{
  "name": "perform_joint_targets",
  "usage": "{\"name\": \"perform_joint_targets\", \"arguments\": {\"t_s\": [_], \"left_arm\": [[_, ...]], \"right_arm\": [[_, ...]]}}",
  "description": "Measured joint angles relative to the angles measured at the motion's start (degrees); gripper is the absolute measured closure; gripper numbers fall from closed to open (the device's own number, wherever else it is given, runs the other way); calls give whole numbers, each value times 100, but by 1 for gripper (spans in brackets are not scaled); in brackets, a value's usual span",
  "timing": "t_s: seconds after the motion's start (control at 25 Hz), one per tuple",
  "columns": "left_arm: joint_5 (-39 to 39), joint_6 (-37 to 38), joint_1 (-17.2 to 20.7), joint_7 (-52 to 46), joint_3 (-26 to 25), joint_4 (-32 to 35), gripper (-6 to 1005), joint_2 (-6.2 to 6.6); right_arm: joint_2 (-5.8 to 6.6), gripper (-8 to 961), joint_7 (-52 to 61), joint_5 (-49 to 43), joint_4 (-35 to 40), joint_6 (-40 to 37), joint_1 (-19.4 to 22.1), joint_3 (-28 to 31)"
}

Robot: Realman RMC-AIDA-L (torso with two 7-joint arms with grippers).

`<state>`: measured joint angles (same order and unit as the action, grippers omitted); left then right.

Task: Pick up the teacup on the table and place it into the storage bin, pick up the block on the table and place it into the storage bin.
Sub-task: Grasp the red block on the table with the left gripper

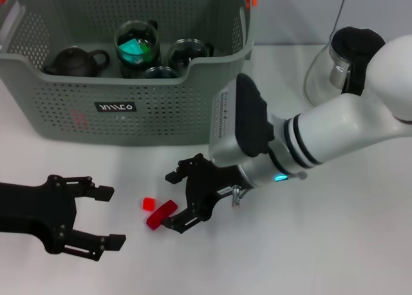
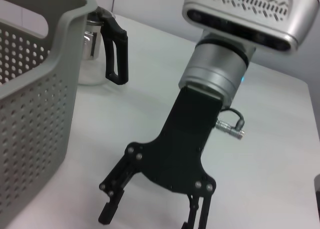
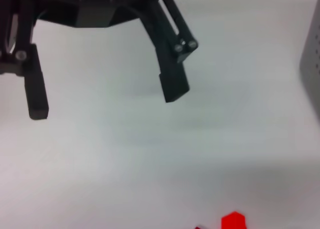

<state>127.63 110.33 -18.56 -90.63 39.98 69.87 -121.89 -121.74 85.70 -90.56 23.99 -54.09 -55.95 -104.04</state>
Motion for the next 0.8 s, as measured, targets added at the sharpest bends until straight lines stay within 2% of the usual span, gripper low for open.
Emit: {"name": "perform_joint_targets", "arguments": {"t_s": [0.36, 0.8], "left_arm": [[6, -48, -37, -27, 1, 0, 62, -32], [8, -99, -92, -39, 46, -26, 61, -36]], "right_arm": [[2, 38, -9, 454, 107, 433, -4, -690], [2, 111, 32, 500, 115, 461, 32, -792]]}}
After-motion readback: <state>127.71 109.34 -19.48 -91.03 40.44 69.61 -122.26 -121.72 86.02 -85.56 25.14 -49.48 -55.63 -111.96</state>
